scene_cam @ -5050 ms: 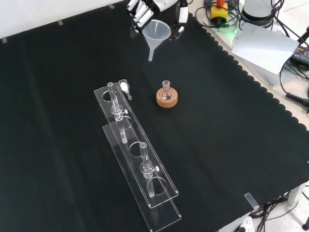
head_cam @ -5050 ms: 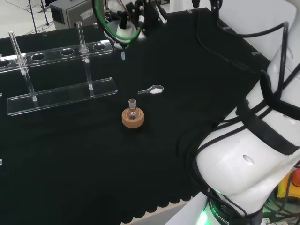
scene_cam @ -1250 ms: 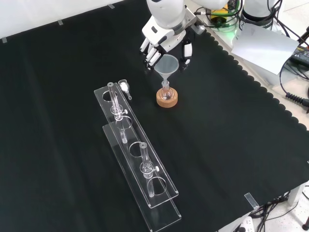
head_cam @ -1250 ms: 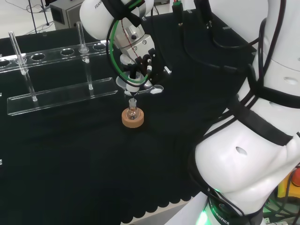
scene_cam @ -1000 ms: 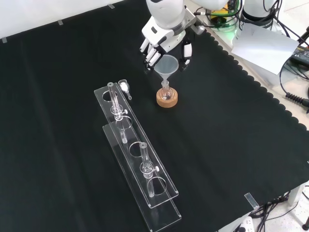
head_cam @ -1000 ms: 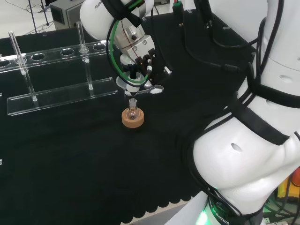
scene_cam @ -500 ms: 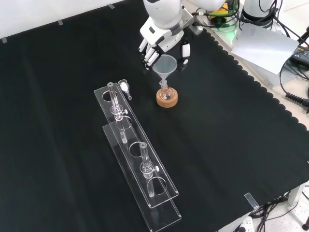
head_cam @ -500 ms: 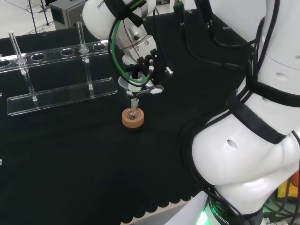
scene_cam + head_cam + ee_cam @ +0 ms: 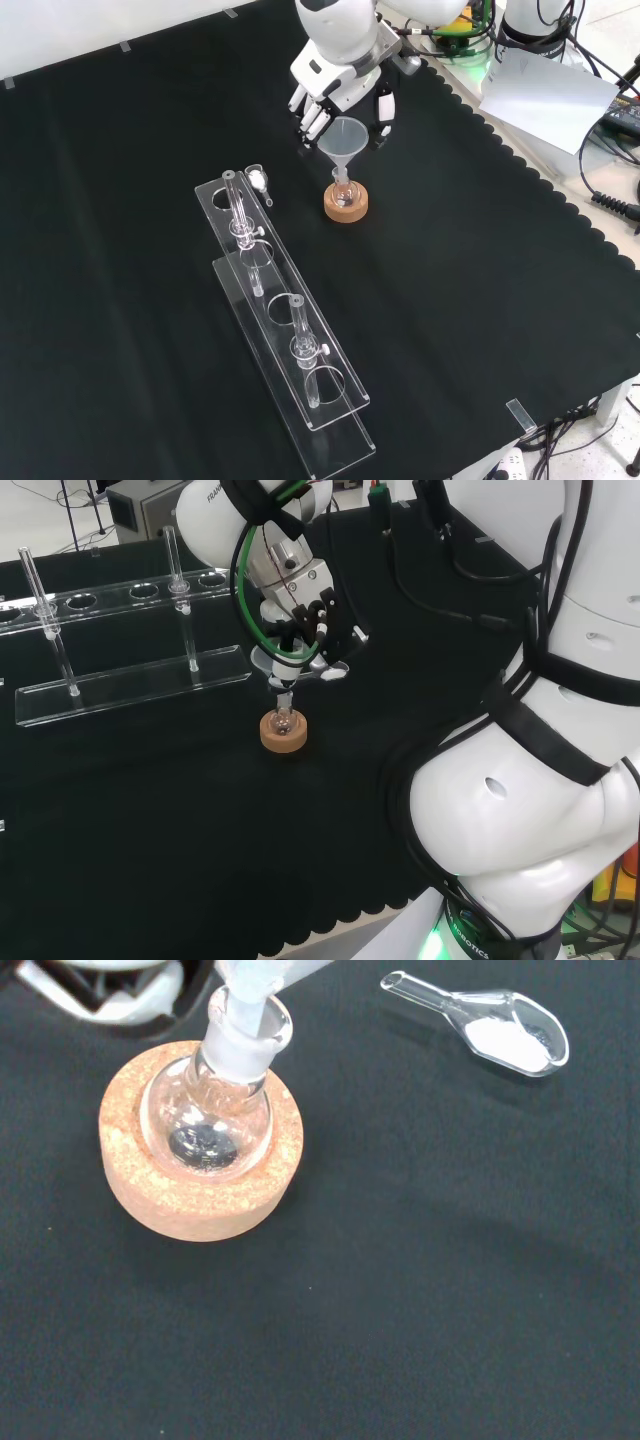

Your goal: Place the funnel on the round-bottom flask.

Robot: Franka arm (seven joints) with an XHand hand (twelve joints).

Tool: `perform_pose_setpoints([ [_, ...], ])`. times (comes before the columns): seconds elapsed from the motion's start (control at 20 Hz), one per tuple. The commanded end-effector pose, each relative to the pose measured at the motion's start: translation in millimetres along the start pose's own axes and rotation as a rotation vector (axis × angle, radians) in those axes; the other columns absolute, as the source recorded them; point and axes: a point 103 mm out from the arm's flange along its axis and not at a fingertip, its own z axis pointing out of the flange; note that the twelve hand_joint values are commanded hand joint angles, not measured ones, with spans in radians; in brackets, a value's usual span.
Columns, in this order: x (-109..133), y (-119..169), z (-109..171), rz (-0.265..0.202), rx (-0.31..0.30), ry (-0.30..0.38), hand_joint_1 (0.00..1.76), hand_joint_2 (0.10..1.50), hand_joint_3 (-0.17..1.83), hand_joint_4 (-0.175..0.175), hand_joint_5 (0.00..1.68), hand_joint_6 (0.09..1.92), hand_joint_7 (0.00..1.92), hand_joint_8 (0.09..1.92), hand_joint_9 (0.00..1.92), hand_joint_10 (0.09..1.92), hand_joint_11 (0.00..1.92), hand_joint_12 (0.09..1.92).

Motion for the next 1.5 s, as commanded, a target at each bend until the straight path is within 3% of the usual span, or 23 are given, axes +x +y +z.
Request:
perform_pose_setpoints([
  [0.05, 4.7, -1.9, -0.6, -0.003, -0.001, -0.013, 0.89, 0.72, 0.72, -0.033, 0.68, 0.92, 0.66, 0.80, 0.94, 0.59, 0.55, 1.26],
  [1.5, 2.9, -6.5, 3.1, 0.000, 0.009, -0.005, 0.89, 0.72, 0.72, -0.034, 0.68, 0.92, 0.65, 0.80, 0.94, 0.59, 0.55, 1.26],
])
